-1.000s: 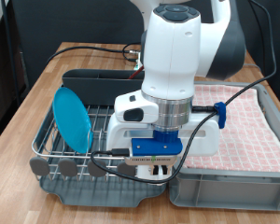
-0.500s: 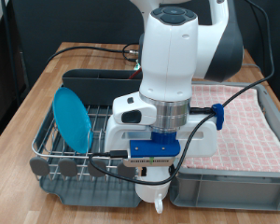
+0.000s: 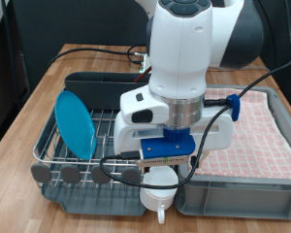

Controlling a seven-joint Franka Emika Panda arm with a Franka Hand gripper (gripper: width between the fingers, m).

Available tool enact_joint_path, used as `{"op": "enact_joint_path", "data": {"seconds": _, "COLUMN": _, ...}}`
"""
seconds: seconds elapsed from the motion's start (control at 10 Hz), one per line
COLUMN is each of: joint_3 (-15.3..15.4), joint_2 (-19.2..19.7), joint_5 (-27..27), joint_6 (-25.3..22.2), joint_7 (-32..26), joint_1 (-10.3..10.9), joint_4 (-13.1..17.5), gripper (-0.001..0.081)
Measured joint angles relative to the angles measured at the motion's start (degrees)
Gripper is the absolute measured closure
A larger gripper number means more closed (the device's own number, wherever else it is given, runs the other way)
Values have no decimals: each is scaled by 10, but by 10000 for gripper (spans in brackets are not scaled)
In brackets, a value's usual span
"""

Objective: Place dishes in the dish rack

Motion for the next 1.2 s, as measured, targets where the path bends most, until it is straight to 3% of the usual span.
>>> {"op": "enact_joint_path", "data": {"seconds": 0.5, "joint_3": 1, "joint_2": -22, "joint_5": -1, "joint_6": -147, "joint_7": -1, "joint_1": 5, "joint_4": 49, "gripper": 4}}
{"op": "enact_joint_path", "data": {"seconds": 1.2, "joint_3": 0, "joint_2": -93, "joint_5": -18, "joint_6": -208, "joint_7": 52, "joint_1": 40, "joint_4": 25, "gripper": 4}}
